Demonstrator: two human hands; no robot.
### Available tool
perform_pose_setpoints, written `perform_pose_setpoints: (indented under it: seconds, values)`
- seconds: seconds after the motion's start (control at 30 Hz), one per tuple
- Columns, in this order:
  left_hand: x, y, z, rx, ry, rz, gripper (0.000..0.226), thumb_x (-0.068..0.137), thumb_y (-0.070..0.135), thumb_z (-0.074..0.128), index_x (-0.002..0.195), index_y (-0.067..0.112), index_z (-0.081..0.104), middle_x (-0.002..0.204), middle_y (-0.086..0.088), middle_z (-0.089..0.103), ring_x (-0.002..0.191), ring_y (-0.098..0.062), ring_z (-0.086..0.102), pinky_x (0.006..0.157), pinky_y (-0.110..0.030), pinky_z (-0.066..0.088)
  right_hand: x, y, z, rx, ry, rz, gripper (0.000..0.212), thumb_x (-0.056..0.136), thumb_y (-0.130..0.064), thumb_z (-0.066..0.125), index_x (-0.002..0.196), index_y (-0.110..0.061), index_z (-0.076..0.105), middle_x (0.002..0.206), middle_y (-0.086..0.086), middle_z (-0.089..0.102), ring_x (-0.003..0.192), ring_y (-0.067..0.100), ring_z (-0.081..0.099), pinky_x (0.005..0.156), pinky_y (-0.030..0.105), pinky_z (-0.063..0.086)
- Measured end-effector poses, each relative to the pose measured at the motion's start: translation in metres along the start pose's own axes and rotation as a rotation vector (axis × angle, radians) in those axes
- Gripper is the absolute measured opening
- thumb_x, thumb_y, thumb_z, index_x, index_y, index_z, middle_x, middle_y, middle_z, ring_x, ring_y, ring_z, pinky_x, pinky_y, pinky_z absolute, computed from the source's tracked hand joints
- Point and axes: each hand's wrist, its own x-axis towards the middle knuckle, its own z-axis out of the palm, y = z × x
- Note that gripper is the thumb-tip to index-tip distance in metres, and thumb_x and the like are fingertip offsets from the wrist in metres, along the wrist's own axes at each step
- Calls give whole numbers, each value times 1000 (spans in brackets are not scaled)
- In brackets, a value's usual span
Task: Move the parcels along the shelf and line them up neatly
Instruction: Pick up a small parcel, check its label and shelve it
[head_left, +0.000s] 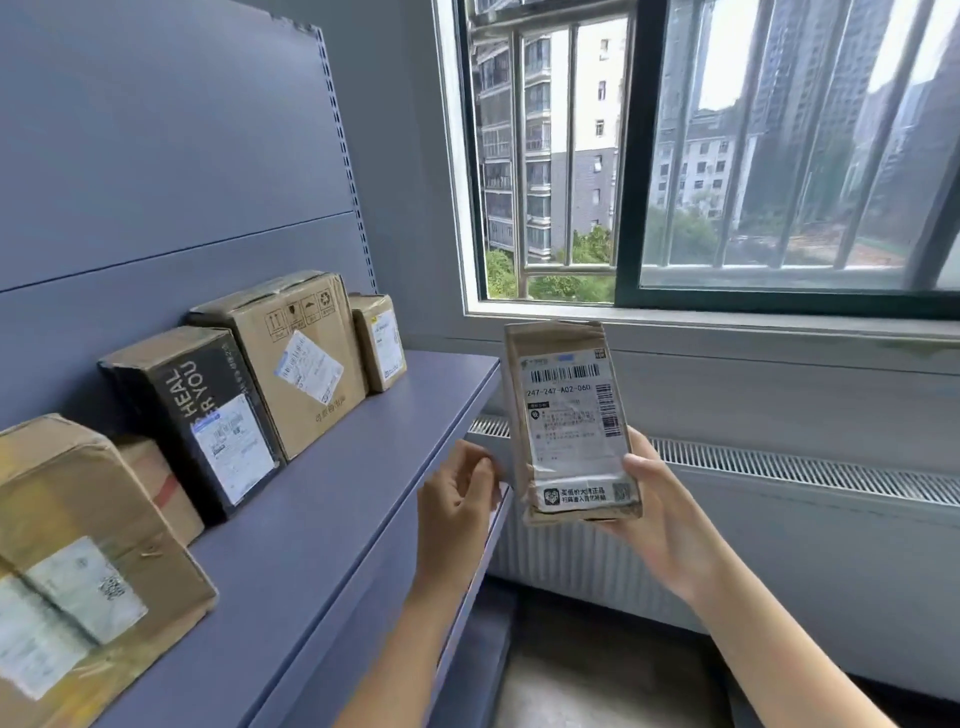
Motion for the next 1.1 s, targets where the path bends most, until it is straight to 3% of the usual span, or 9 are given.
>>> perform_pose_setpoints:
  seconds: [0.13,0.3,0.6,0.73,0.8,0.9,1.0,1.1]
  values:
    - [51,-15,-1,-21,16,-14,27,92,-3,46,69,9,54,52,10,56,49,-3,49,50,-12,40,53,4,7,-13,-8,-3,108,42,-58,86,136,-28,44,126,3,65,104,22,67,74,31,57]
    - [74,-35,-13,29,46,-22,17,82,17,45,70,9,55,56,7,55,54,-10,49,52,-24,41,105,20,13,0,-62,47,108,40,-60,85,135,-29,45,125,2,65,104,21,68,75,33,58]
    - [94,-68,-81,152,310,-132,20,82,23,46,71,9,55,56,6,53,57,-11,48,57,-25,39,199,72,60,68,-385,219,104,44,-52,88,135,-26,47,125,8,65,97,23,69,69,32,57]
    - [93,-76,-104,235,534,-162,19,81,32,46,65,24,50,56,10,52,58,-11,47,60,-29,39,238,93,91,52,-597,287,92,56,-45,79,138,-22,44,128,11,62,102,24,68,72,34,57]
    - [86,-80,-110,257,668,-192,16,80,29,44,66,25,50,57,10,53,58,-12,47,60,-32,39,251,100,108,60,-711,317,96,55,-49,82,138,-23,44,131,10,61,108,27,66,75,37,57]
    - [73,-79,-109,277,803,-221,13,82,22,43,74,23,54,67,9,60,64,-11,54,65,-36,44,263,116,125,111,-852,376,81,65,-37,70,140,-23,42,133,9,59,114,33,62,78,45,57]
    - [57,-69,-101,290,931,-222,18,84,24,43,88,21,61,83,13,67,79,-7,60,73,-25,48,264,138,135,133,-960,422,75,69,-34,64,140,-27,43,139,6,55,122,32,57,89,55,52]
    - [37,-67,-92,308,1045,-253,26,85,28,41,98,22,63,97,13,69,91,-5,62,81,-21,48,254,155,139,76,-1076,400,69,76,-26,59,142,-33,41,143,-2,51,130,25,50,95,56,48]
